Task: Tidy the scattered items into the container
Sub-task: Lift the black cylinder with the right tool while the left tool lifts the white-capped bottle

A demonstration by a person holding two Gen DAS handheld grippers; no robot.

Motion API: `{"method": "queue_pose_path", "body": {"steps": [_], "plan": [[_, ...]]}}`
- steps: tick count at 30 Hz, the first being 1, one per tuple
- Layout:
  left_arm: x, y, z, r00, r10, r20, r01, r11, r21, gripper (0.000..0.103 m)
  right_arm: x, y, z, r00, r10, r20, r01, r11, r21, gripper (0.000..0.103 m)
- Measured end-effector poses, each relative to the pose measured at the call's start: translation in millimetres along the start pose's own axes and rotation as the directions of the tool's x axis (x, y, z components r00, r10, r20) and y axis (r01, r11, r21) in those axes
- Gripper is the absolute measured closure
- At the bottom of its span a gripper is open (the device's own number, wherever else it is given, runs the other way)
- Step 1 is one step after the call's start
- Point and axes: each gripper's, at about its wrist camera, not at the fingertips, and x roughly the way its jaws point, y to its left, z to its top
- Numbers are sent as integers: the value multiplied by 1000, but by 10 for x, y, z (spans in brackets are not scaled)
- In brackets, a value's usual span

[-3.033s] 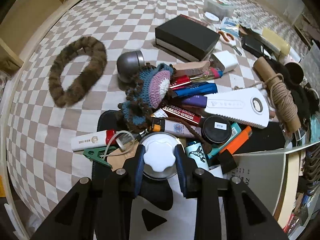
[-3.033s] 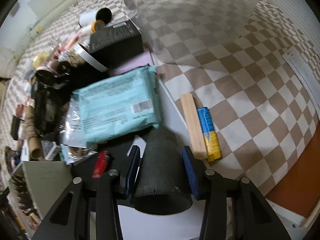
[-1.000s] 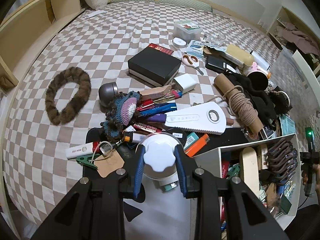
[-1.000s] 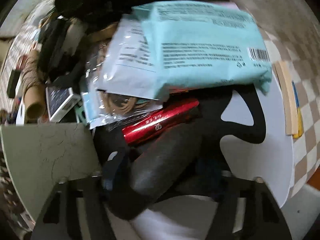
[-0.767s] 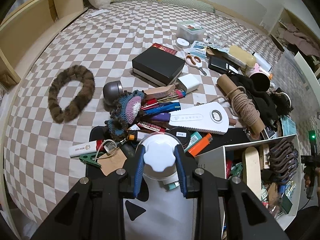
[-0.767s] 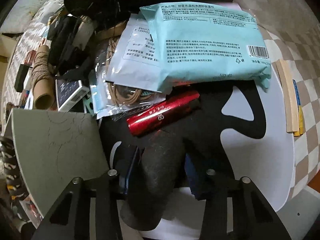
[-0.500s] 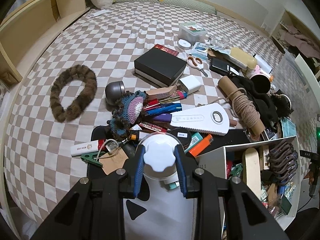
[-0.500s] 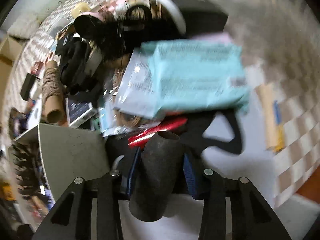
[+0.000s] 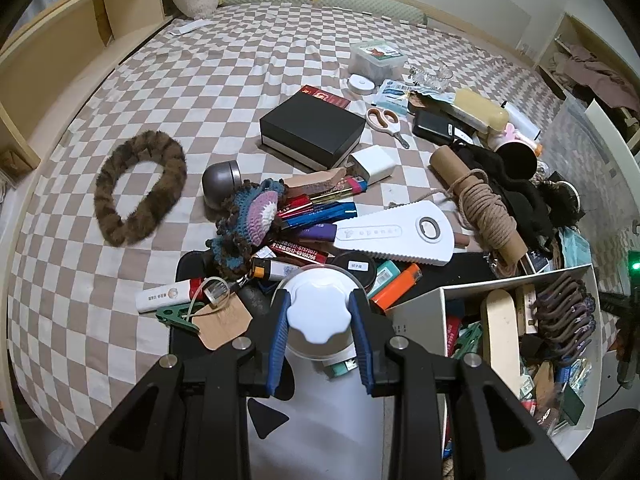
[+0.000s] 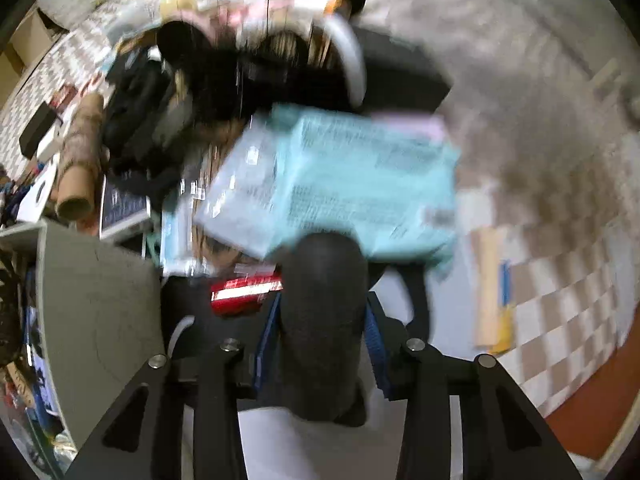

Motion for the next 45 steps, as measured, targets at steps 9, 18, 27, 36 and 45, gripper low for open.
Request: {"method": "queue_pose_path", "body": {"steps": [9,18,27,36,45], "plan": [[31,-26,8,1000,1,-6,-1,1000,2,73,119,-14,-24,999,-2,-34,2,1000,15,59],[28,-31,21,1000,-6,13,6,1000,6,73,-450,-214,11,981,122,149,-143,980,140,60],[-47,-119,9,999,-19,28,18,999,30,73,-669,-212,87,965,158,209,-189,972,140,89],[-34,-128,-14,1000,-16,17,16,999,38,73,-333,19,10,996,5,94,-6,1000,13,6],[-29,-126,-28,1000,-14,9,14,999,37,73,335,38,-192,963,115,-246,-111,993,27,56]]}}
